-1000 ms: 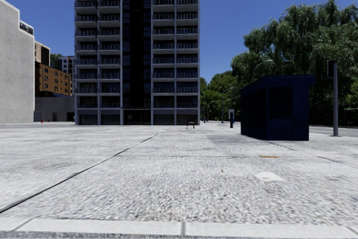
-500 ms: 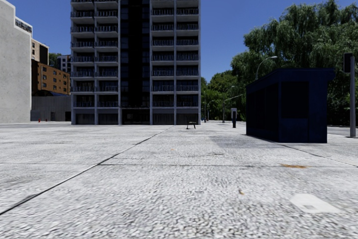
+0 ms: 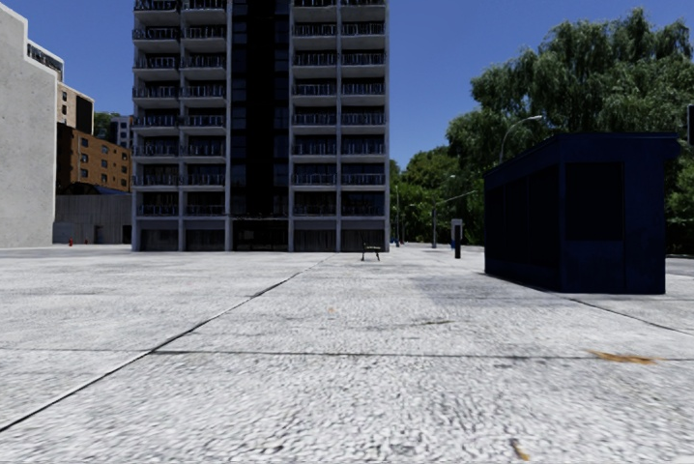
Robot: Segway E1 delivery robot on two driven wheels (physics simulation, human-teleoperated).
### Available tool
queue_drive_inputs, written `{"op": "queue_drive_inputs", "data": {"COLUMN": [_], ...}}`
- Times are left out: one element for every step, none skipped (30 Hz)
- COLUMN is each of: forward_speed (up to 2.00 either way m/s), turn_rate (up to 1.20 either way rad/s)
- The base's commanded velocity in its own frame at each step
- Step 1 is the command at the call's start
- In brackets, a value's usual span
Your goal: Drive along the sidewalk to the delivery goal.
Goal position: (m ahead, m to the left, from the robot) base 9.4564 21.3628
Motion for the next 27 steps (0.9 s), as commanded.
{"op": "queue_drive_inputs", "data": {"forward_speed": [1.27, 1.27, 1.27, 1.27, 1.27, 1.27, 1.27, 1.27, 1.28, 1.28, 1.28, 1.28, 1.28, 1.28, 1.28, 1.28, 1.28, 1.28, 1.28, 1.28, 1.28, 1.28, 1.28, 1.28, 1.28, 1.28, 1.28], "turn_rate": [0.00, 0.00, 0.00, 0.00, 0.00, 0.00, 0.00, 0.00, 0.00, 0.00, 0.00, 0.00, 0.00, 0.00, 0.00, 0.00, 0.00, 0.00, 0.00, 0.00, 0.17, 0.35, 0.45, 0.51, 0.53, 0.53, 0.53]}}
